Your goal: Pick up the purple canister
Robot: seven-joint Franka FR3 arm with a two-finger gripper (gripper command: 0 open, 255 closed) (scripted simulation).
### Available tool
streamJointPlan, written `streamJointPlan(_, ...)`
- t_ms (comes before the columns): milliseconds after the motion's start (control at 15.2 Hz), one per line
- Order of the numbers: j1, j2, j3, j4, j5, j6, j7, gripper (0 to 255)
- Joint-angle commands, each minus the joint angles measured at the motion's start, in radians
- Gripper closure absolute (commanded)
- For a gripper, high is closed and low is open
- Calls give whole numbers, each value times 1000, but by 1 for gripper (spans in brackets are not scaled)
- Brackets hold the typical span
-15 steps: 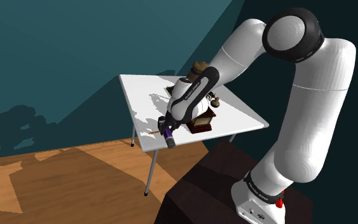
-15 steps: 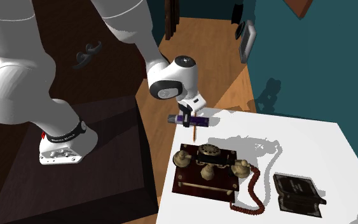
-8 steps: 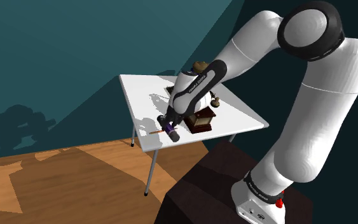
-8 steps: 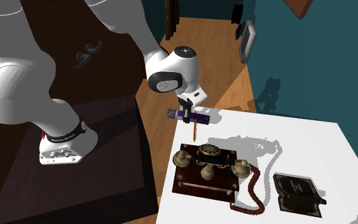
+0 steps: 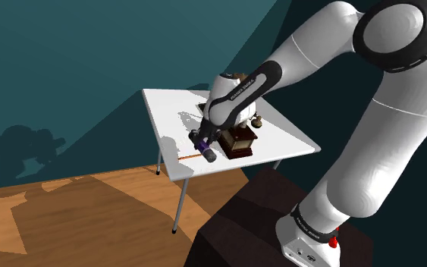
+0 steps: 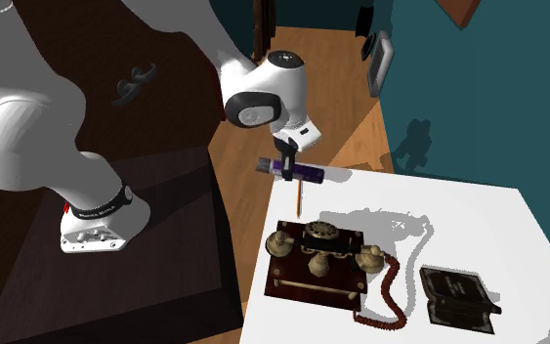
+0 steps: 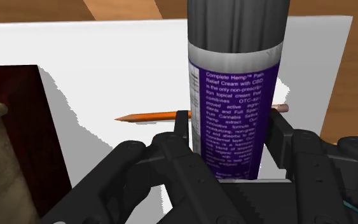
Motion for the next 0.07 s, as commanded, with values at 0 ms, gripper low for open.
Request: streamJointPlan(0,0,-9,0,-1,0,-9,0,255)
